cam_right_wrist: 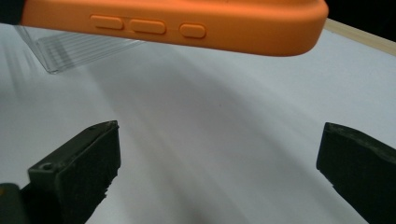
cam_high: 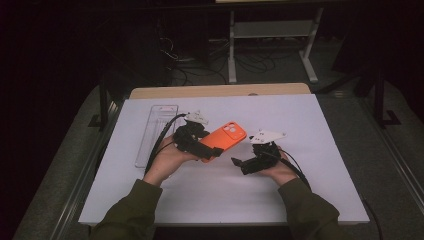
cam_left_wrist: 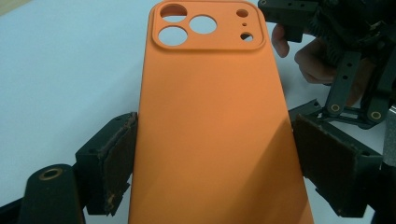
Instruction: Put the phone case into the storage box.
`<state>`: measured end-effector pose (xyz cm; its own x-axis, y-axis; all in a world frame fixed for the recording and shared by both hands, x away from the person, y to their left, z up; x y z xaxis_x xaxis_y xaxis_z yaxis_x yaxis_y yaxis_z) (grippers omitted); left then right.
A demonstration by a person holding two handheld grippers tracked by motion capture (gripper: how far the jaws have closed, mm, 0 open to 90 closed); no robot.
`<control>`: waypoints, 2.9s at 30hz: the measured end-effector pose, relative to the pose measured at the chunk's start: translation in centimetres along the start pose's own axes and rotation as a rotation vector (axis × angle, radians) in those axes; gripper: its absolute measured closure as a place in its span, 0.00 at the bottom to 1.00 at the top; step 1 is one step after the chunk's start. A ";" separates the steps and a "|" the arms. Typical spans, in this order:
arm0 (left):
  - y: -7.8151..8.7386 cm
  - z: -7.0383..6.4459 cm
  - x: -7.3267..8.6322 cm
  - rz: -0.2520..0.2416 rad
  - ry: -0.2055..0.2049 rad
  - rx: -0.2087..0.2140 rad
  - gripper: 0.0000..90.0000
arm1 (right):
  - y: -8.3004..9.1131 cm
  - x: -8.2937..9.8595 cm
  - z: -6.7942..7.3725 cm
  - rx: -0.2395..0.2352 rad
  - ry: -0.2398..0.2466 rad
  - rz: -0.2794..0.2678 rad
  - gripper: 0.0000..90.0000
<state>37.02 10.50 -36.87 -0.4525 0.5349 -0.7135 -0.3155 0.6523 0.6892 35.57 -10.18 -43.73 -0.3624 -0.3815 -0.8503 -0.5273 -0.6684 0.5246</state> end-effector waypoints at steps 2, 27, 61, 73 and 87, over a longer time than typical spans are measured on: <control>-0.1 0.0 0.0 -0.001 0.000 0.001 0.18 | 0.0 0.0 0.0 0.004 0.012 0.002 0.00; -0.2 0.0 0.2 0.023 -0.024 0.008 0.18 | 1.2 0.0 -0.1 0.114 0.167 0.002 0.00; -0.2 -0.3 0.3 0.007 -0.005 0.008 0.18 | 1.7 -0.7 0.6 0.263 0.402 0.001 0.00; -0.2 -0.2 0.2 0.013 -0.035 0.008 0.18 | 1.8 -0.9 0.9 0.356 0.524 0.024 0.00; -0.4 -0.5 0.3 0.015 -0.015 0.010 0.18 | 1.5 -0.6 1.7 0.390 0.630 0.024 0.00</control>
<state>36.60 10.14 -37.24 -0.4446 0.5529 -0.7048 -0.3001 0.6494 0.6988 33.69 -9.87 -42.32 0.0710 -0.7658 -0.6391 -0.8021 -0.4247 0.4197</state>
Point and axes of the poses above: each handheld gripper's, and its own axes: y roughly backward along the jaws, x roughly out of its underside, z roughly to its left, the point moved 3 cm from there along -y, roughly forward along the jaws, and after that the axes turned 2 degrees about -x, right-handed, at the moved point
